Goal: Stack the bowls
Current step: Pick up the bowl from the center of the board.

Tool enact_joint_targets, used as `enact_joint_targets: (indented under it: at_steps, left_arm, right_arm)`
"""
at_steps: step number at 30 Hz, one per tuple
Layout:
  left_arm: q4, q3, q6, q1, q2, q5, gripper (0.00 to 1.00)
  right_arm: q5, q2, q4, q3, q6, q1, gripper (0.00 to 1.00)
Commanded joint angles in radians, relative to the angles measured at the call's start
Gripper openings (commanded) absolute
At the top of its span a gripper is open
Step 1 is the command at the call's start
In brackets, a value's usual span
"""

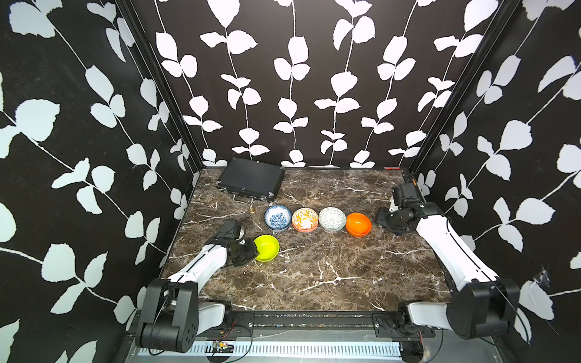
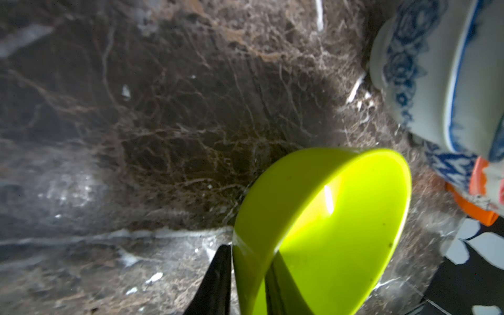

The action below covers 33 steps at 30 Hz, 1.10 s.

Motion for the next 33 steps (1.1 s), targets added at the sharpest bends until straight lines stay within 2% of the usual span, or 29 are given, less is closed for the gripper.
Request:
enact_joint_targets:
  at_steps: [1, 3, 4, 10, 15, 19, 23, 27, 33]
  left_arm:
    - [-0.067, 0.039, 0.006, -0.022, -0.026, -0.037, 0.12]
    - [-0.1, 0.054, 0.0, -0.041, -0.049, -0.055, 0.01]
    - [-0.117, 0.064, -0.002, -0.052, -0.064, -0.067, 0.0]
    - [-0.221, 0.14, -0.037, -0.143, -0.149, -0.12, 0.0]
    - [-0.271, 0.275, -0.089, -0.314, -0.168, -0.213, 0.0]
    - [-0.262, 0.415, -0.125, -0.459, -0.072, -0.264, 0.0]
    - [-0.268, 0.604, -0.13, -0.6, 0.106, -0.314, 0.0]
    - [-0.274, 0.769, -0.133, -0.673, 0.267, -0.339, 0.0]
    - [-0.297, 0.95, -0.141, -0.74, 0.414, -0.371, 0.0]
  right_arm:
    - [-0.083, -0.054, -0.019, -0.032, -0.019, 0.006, 0.62]
    - [-0.122, -0.075, -0.02, -0.05, -0.024, 0.033, 0.62]
    - [-0.127, -0.085, -0.025, -0.055, -0.029, 0.056, 0.62]
    - [-0.144, -0.165, -0.035, -0.085, -0.018, 0.179, 0.63]
    - [-0.194, -0.217, -0.021, -0.102, 0.016, 0.253, 0.67]
    - [-0.197, -0.23, -0.029, -0.089, 0.021, 0.305, 0.67]
    - [-0.194, -0.233, -0.07, -0.058, 0.011, 0.316, 0.67]
    - [-0.179, -0.236, -0.118, -0.021, -0.003, 0.319, 0.68]
    - [-0.139, -0.243, -0.155, -0.018, -0.024, 0.32, 0.67]
